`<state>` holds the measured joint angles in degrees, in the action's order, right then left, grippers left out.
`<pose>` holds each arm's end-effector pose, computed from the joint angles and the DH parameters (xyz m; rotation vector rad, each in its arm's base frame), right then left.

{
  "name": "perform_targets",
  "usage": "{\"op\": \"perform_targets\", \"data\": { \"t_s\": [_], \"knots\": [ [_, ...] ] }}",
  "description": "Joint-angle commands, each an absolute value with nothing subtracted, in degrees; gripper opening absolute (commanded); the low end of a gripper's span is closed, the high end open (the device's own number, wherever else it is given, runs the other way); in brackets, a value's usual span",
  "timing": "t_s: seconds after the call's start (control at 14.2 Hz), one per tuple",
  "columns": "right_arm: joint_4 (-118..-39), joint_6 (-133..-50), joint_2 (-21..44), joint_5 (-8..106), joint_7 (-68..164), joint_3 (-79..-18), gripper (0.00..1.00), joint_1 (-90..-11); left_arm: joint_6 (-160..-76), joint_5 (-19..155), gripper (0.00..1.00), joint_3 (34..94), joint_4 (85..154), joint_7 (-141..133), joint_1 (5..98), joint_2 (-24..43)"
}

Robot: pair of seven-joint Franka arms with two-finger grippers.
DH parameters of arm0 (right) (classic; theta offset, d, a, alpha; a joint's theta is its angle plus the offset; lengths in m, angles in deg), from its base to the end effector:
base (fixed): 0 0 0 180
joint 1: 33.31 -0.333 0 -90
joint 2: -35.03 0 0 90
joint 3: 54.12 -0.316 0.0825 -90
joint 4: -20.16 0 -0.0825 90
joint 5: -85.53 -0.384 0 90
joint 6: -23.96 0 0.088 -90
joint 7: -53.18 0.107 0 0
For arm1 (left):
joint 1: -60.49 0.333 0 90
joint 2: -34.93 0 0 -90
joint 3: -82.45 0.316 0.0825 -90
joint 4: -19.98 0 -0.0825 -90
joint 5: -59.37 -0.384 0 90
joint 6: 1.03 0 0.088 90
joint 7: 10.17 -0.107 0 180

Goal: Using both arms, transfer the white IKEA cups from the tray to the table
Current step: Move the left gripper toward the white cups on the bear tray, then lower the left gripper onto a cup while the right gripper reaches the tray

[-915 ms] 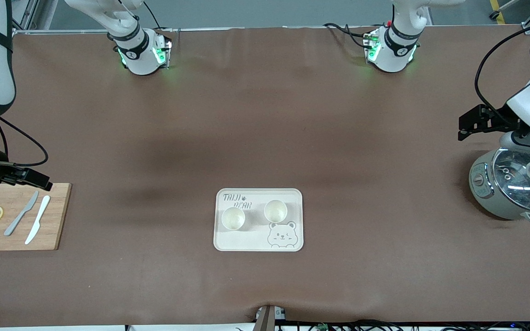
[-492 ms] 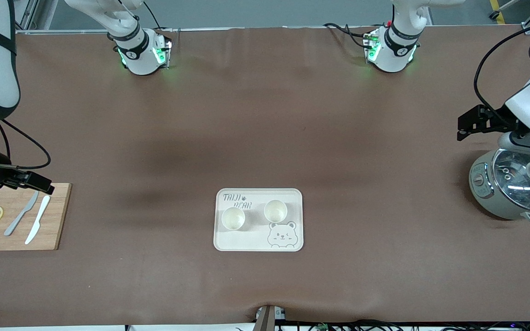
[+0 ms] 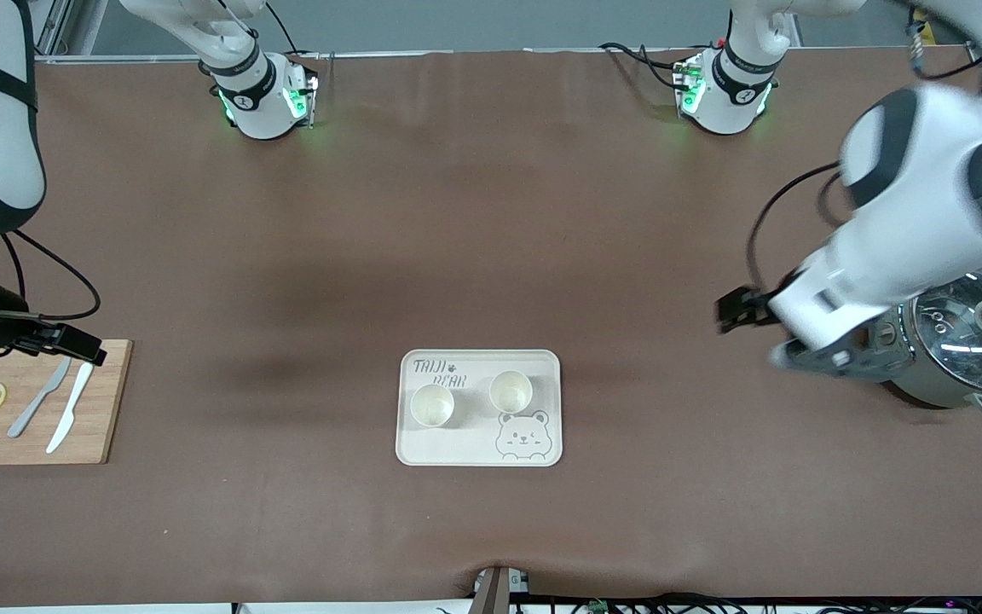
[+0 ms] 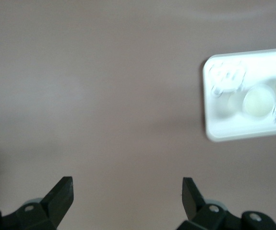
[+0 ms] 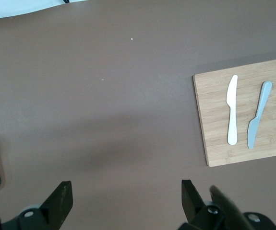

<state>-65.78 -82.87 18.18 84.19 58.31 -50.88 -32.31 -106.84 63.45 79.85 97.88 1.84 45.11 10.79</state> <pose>0.6572 -0.0425 0.5067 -3.1219 0.2605 -0.1112 0.6583 -0.2136 0.4878 3.0367 -0.1253 0.0628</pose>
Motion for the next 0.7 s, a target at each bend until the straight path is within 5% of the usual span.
{"op": "perform_targets", "data": {
  "t_s": [0.0,0.63],
  "knots": [
    [-65.98,-83.18,18.42,84.74,57.92,-51.13,1.0,-32.34,-110.97,64.2,1.0,80.16,91.45,8.36,40.12,2.96],
    [-65.98,-82.74,18.6,84.74,58.01,-51.14,1.0,-32.87,-123.8,66.93,1.0,80.33,86.86,14.17,32.9,-11.03]
  ]
}}
